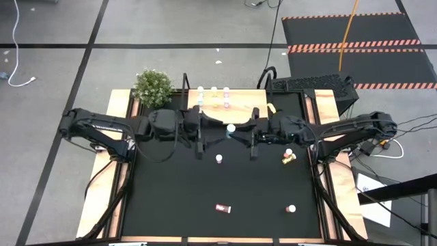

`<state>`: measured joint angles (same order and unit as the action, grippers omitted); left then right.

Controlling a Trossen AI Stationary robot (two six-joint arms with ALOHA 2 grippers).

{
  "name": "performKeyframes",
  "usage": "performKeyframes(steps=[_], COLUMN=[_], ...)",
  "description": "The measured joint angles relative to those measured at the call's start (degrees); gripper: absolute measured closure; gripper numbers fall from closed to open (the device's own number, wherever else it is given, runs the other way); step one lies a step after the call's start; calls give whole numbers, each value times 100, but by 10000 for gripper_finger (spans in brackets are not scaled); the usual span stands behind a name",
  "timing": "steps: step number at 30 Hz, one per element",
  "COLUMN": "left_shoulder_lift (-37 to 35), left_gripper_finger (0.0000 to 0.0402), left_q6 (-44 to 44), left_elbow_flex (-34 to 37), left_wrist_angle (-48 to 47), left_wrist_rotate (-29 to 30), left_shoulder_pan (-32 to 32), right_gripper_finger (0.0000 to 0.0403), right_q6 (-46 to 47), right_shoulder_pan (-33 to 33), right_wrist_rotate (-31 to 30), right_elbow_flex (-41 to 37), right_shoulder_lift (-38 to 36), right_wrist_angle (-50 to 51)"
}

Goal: Pick and place medicine bottles onto shelf by color
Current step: Put the blue pill bottle on the shelf

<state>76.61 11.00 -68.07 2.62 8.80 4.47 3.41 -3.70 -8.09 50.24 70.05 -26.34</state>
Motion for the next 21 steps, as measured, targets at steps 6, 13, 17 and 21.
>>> performKeyframes(steps=[6,13,17,21], left_shoulder_lift=[543,1487,1878,2051], left_gripper_finger=[86,105,114,116], left_q6=[-537,-57,7,-80], left_elbow_flex=[-1250,-2420,-2763,-2872], left_wrist_angle=[-1642,-2773,-2991,-3124], left_wrist_rotate=[-18,-155,-557,-846], left_shoulder_pan=[-108,-468,-483,-486], right_gripper_finger=[303,303,303,303], right_q6=[44,81,223,337], right_shoulder_pan=[-13,-15,-15,-15], right_wrist_rotate=[-84,-77,-73,-71], right_elbow_flex=[11,4,7,4], right_shoulder_lift=[-182,-182,-191,-187], right_wrist_angle=[1204,1941,2362,2619])
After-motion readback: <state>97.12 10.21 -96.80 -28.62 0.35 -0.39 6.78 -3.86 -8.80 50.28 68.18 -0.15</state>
